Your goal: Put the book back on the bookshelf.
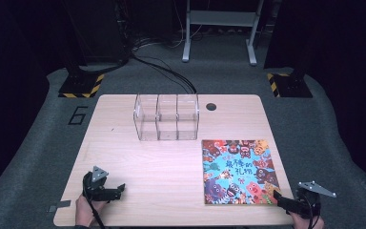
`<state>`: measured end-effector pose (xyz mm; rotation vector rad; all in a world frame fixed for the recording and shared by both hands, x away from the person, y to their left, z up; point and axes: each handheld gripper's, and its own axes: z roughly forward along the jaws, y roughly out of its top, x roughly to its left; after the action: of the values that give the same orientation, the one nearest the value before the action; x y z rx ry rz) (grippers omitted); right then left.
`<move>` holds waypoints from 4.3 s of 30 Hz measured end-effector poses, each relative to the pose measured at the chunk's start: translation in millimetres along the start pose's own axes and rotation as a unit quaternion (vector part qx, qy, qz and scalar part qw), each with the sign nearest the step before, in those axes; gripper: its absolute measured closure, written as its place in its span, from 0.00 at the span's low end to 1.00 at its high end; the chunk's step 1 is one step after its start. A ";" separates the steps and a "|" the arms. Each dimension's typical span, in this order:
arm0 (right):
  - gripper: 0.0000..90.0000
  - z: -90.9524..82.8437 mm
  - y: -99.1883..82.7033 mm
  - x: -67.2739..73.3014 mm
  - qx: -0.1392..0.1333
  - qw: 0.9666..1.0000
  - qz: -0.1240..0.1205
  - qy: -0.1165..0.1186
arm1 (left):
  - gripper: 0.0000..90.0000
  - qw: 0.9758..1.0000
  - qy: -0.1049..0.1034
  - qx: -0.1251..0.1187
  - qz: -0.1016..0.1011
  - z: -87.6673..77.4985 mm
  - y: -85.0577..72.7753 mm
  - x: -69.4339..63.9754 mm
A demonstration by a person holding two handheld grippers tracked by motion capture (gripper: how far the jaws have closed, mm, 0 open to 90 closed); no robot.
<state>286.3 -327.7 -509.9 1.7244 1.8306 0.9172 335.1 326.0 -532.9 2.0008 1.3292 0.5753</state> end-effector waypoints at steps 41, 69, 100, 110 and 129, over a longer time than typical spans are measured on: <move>0.42 82.5 80.7 3.4 0.086 0.994 -0.018 0.063 | 0.00 1.000 0.001 0.000 -0.001 -0.2 -0.3 -0.1; 0.43 81.2 75.4 18.4 0.083 0.994 -0.026 0.068 | 0.00 1.000 0.001 0.000 -0.001 -0.3 -0.3 0.0; 0.46 81.8 67.5 78.3 0.084 0.995 0.000 0.059 | 0.00 1.000 0.002 -0.001 -0.003 0.0 -0.2 0.1; 0.46 83.6 65.6 96.1 0.083 0.994 -0.008 0.065 | 0.00 1.000 0.002 -0.001 -0.002 0.0 -0.2 0.1; 0.47 85.9 57.3 143.3 0.066 0.996 0.002 0.055 | 0.00 1.000 0.005 -0.001 -0.004 0.0 -0.1 -0.6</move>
<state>372.1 -173.3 -509.6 1.7883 2.0003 0.9267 334.9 325.5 -533.0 1.9940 1.3411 0.5833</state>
